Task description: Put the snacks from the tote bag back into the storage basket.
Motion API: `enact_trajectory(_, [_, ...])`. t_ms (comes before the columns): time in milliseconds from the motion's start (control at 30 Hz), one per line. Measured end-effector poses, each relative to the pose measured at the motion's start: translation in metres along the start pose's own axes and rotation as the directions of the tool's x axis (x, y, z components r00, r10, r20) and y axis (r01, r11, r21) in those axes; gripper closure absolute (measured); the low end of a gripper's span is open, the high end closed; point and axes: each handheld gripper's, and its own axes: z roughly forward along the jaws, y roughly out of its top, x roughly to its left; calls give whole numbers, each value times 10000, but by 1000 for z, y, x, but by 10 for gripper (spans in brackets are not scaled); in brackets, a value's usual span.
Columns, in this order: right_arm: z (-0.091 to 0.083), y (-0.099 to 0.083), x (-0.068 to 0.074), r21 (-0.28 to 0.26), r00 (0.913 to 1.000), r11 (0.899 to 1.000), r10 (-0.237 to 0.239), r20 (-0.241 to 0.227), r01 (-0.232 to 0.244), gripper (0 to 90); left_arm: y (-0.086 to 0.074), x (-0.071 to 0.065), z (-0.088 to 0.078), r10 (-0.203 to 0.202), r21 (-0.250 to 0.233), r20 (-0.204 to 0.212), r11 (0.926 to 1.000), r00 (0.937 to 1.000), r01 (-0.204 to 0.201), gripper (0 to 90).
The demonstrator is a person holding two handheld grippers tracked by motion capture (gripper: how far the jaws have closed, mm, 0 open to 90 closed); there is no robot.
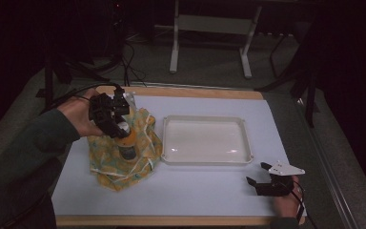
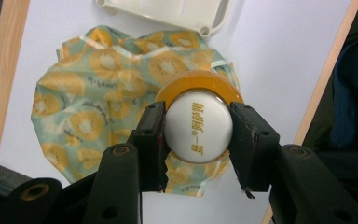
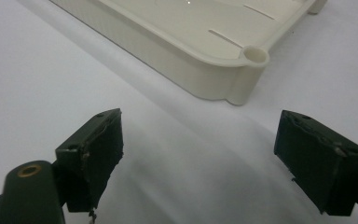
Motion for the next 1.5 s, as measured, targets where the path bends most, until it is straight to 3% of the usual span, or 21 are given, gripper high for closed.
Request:
enact_trajectory(267, [0, 0, 0, -10, 10000, 10000, 18, -15, -18, 151, 18, -3, 2, 249, -115, 89, 9996, 9996, -248, 592])
enact_trajectory(567, [0, 0, 0, -19, 10000, 10000, -4, -28, 4, 151, 42, -2, 16, 591, 9, 188, 9983, 9981, -591, 592])
enact_trajectory(1167, [0, 0, 0, -13, 10000, 10000, -24, -19, 24, 151, 73, -2, 29, 764, -45, 318, 9971, 9966, -763, 592])
enact_trajectory(1367, [0, 0, 0, -29, 10000, 10000, -8, -33, 8, 151, 82, -3, 32, 852, -90, 68, 9963, 9963, -851, 592])
enact_trajectory(1500, [0, 0, 0, -25, 10000, 10000, -6, -40, 5, 151, 87, -2, 35, 908, -120, 153, 9958, 9958, -906, 592])
